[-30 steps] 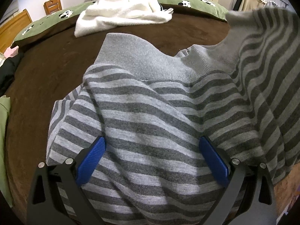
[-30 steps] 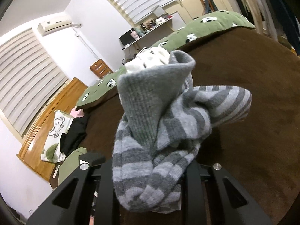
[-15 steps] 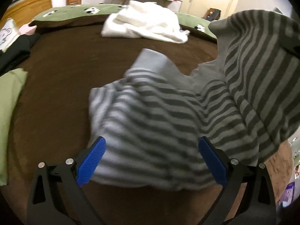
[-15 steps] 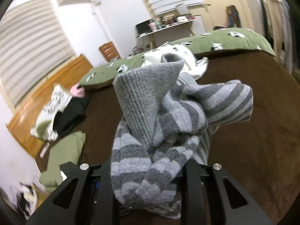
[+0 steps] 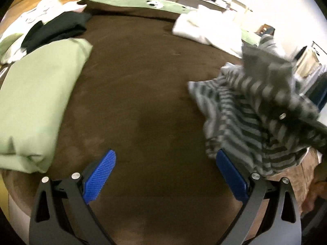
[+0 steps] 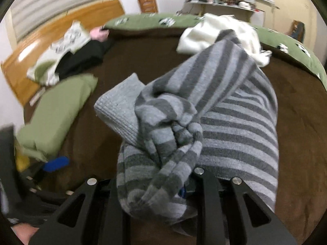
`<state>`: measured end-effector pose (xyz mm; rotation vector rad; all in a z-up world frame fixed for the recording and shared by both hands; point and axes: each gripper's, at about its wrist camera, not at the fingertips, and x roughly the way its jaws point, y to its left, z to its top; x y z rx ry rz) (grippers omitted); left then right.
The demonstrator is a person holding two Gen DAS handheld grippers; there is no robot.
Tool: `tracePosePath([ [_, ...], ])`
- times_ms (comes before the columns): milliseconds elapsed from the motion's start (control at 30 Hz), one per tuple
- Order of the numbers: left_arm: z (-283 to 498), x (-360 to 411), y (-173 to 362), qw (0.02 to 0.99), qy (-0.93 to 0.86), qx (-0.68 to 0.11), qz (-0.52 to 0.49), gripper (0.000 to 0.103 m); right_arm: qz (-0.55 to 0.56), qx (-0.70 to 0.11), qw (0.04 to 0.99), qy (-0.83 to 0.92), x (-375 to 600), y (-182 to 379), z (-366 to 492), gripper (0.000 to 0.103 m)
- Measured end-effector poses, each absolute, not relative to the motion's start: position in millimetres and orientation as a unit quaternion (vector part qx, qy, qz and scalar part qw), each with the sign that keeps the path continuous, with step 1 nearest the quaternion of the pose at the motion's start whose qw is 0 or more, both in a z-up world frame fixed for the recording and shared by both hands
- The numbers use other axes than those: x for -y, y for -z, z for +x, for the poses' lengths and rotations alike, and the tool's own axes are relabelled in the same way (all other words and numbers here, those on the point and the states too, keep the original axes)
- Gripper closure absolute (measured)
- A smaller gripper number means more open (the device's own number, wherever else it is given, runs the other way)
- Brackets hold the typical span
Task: Fold large clothes
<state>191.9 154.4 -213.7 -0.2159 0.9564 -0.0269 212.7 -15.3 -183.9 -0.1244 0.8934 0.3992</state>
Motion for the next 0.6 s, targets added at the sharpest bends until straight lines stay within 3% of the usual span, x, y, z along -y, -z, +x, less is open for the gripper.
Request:
tracePosePath([
  [267,185,-180,217,0.88,-0.004,-0.461,-0.114,0.007,-0.094,-0.457,0.861,-0.204,-13,217,221,0.081],
  [600,184,-179,213,0.88,0.008,-0.463,-0.108,0.007,-0.074,-0.477,0.844,-0.234,1,211,229,0.08],
])
